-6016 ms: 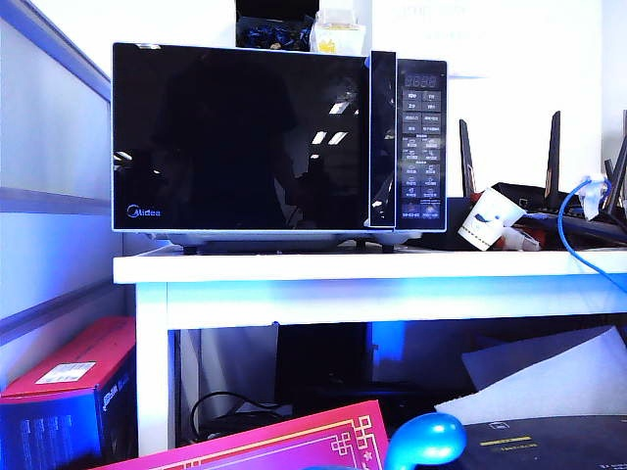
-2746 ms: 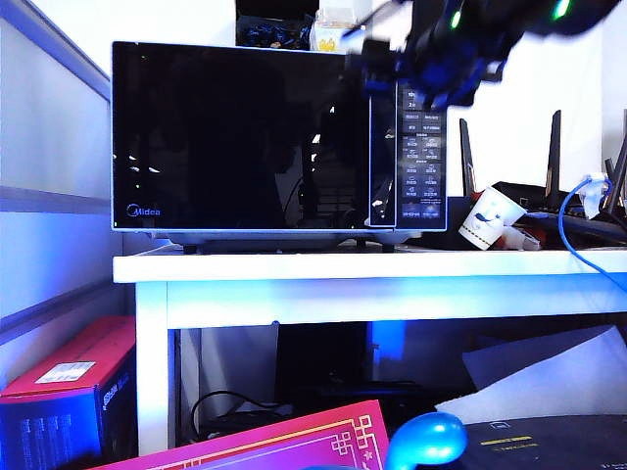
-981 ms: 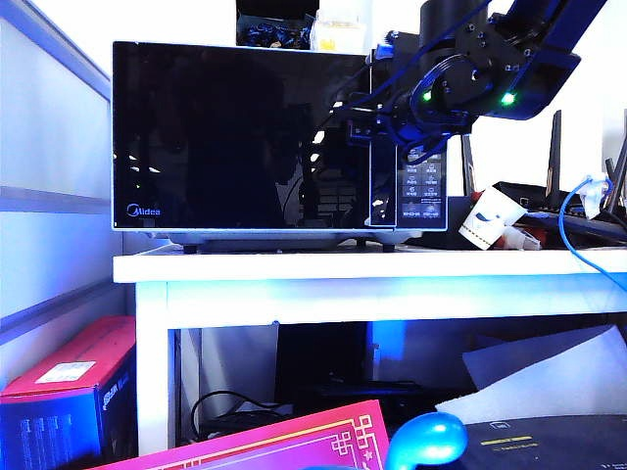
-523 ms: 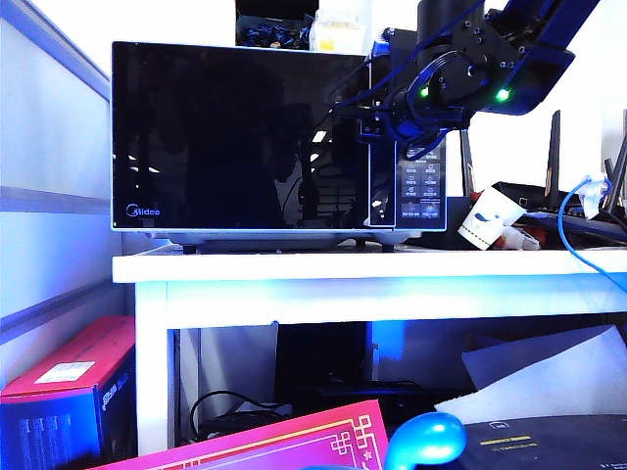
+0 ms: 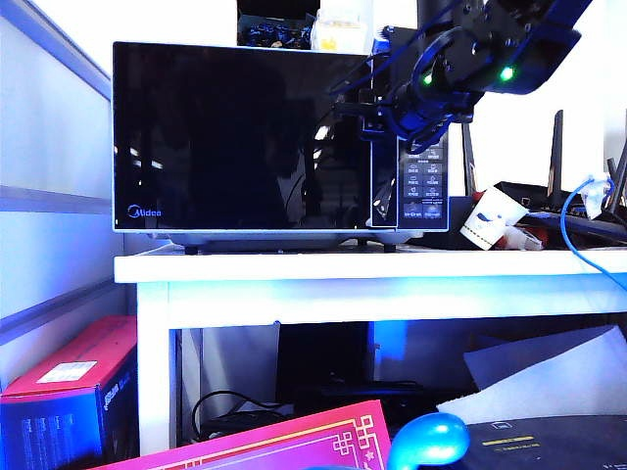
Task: Open the microwave door, place the box of snacks from the top of the microwave inside, then close the microwave door.
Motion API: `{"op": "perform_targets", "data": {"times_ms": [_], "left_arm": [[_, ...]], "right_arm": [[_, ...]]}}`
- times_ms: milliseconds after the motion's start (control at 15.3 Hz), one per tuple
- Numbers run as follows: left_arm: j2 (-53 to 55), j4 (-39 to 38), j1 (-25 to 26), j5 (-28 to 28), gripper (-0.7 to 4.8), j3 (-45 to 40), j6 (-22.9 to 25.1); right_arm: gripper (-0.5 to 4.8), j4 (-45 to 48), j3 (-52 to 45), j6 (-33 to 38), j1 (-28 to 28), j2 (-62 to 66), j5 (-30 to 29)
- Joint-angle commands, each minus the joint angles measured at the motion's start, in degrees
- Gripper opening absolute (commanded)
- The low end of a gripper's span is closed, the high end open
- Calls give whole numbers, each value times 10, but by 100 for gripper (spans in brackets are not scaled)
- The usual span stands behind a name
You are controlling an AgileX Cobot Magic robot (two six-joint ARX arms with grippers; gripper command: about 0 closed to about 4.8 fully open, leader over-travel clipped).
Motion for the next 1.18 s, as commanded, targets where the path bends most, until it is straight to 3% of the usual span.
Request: {"op": "perform_targets", "data": {"times_ms": [65,327,392,458,523,1177], "left_arm": [[-2,4,-1,3,-6,3,2],[-2,4,-1,3,-6,3,2],[-2,4,-1,3,-6,3,2],[-2,4,-1,3,-6,3,2],[-2,4,-1,3,-6,3,2],[-2,4,-1,3,-6,3,2]], "right_arm": [[116,-16,-3,7,3,-24,5],[117,-42,-3,7,3,-42,2],[138,-42,-3,7,3,-44,-10],[397,-42,-3,7,3,-47,-40],[479,-44,-3,8,3,-49,-53],[479,-115,-2,-37,-5,-143,-45]]}}
